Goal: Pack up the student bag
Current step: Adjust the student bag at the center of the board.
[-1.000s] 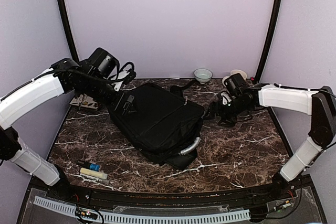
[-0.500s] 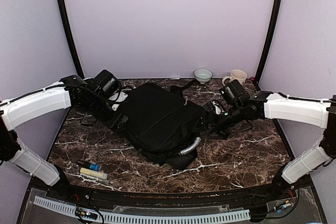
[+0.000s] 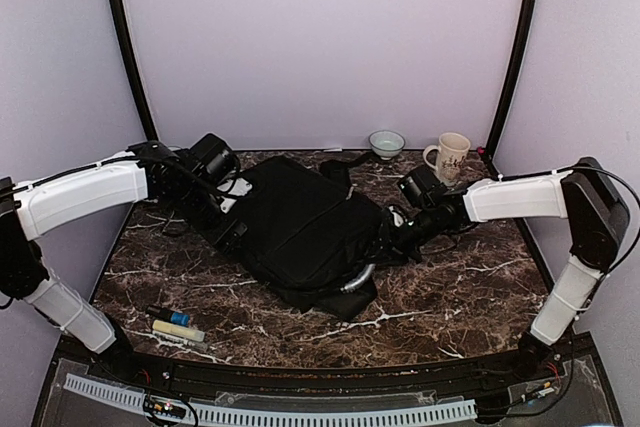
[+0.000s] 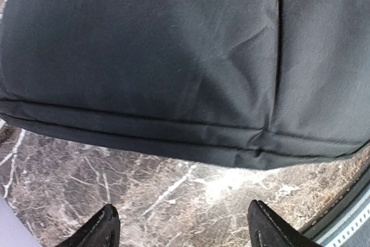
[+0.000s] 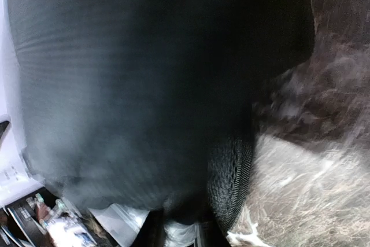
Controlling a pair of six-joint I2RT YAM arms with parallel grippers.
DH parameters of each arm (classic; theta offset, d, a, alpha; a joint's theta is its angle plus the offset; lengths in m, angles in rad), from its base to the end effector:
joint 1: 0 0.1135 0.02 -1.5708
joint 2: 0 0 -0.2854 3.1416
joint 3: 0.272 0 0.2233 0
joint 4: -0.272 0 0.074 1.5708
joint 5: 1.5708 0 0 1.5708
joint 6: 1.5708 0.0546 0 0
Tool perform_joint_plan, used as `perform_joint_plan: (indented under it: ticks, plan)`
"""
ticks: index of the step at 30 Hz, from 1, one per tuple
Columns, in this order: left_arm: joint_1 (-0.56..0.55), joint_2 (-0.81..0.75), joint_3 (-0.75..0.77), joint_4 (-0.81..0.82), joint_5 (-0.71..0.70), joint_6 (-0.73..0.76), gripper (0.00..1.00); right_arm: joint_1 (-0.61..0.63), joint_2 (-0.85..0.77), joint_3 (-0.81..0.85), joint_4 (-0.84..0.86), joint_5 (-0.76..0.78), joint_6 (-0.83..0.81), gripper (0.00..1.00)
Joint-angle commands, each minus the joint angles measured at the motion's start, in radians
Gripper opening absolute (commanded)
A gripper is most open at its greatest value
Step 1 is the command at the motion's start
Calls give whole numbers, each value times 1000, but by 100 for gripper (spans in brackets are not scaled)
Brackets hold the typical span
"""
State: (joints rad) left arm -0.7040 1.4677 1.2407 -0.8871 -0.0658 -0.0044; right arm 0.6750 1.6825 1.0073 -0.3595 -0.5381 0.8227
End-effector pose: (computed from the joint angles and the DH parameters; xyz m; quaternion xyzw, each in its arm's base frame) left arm 0.2084 -0.1723 0.2921 0.3266 0.9171 -0.0484 0.2233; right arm 0.2315 0.2212 0.2056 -0.0016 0.9323 0.3616 0.0125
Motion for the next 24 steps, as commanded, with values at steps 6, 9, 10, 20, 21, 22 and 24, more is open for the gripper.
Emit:
perform_joint_plan:
  ticks: [6, 9, 10, 20, 21, 22, 24]
  plan:
    - [3, -112, -17, 106, -86, 149, 80, -285, 71, 181, -33, 11, -146, 1]
    - [-6, -191, -87, 256, 58, 300, 80, -363, 181, 317, -139, 12, -239, 10]
    - [-9, -207, -100, 292, 89, 366, 81, -382, 211, 373, -187, 27, -278, 13]
    - [-22, -44, -78, 446, 250, 721, 90, -395, 84, 327, -307, 123, -333, 60]
    - [-22, -16, -60, 454, 269, 736, 90, -396, 57, 300, -308, 135, -328, 65]
    - [-24, 8, -48, 466, 290, 753, 90, -395, 27, 275, -310, 146, -321, 68]
    - [-26, 62, -29, 497, 328, 778, 89, -395, -38, 219, -313, 161, -309, 74]
